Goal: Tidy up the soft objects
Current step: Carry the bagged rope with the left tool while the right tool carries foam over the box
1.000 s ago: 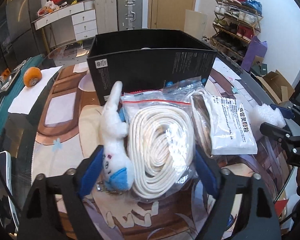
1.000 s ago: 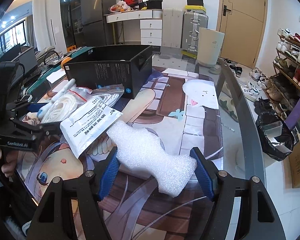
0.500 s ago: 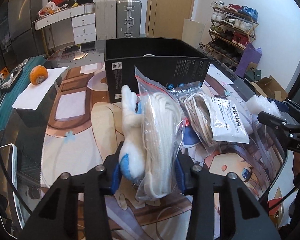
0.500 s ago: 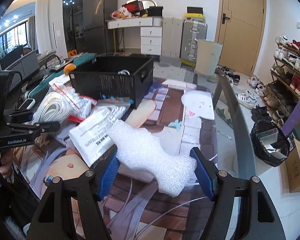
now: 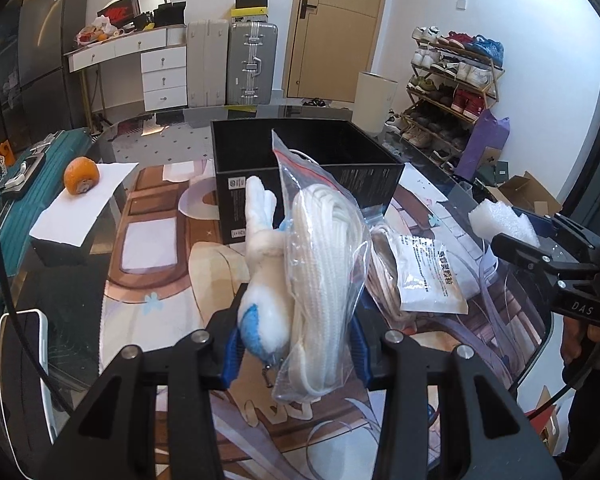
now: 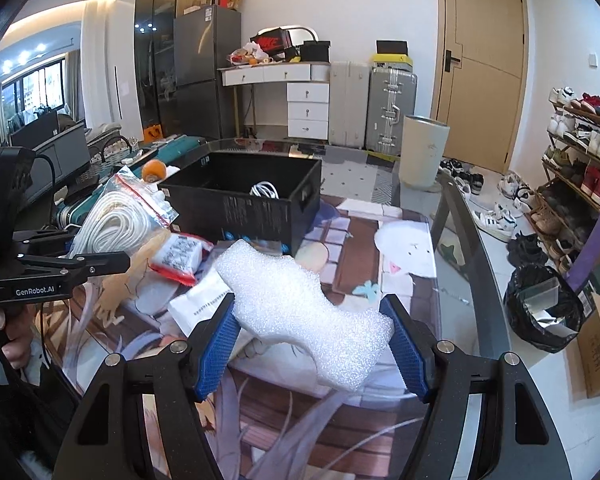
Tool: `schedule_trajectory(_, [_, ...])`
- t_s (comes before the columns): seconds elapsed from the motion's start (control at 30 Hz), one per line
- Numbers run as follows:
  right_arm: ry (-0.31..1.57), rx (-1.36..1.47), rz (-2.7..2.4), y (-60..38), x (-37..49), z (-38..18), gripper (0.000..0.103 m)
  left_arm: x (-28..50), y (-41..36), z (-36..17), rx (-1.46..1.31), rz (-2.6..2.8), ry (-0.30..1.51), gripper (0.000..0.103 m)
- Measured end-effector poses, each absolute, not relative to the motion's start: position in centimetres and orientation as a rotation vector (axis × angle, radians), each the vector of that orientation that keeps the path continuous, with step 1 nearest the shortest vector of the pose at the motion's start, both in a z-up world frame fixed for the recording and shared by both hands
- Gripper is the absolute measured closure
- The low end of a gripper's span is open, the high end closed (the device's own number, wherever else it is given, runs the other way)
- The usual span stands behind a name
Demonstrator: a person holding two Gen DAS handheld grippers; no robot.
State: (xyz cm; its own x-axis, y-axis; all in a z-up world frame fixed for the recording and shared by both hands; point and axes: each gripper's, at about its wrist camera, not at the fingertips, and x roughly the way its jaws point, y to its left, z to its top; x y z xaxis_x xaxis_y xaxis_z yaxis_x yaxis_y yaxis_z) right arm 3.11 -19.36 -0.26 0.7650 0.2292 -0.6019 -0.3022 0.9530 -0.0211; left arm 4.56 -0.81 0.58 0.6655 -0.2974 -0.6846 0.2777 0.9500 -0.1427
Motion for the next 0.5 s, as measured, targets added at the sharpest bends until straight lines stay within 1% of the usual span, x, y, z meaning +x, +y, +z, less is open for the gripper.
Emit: schedule_trajectory(0.5, [0.602, -0.117, 0.320, -16.2, 6.4, 1.7, 0.031, 7.4, -0.2, 3.3, -0.030, -0.305, 0.708, 0.061])
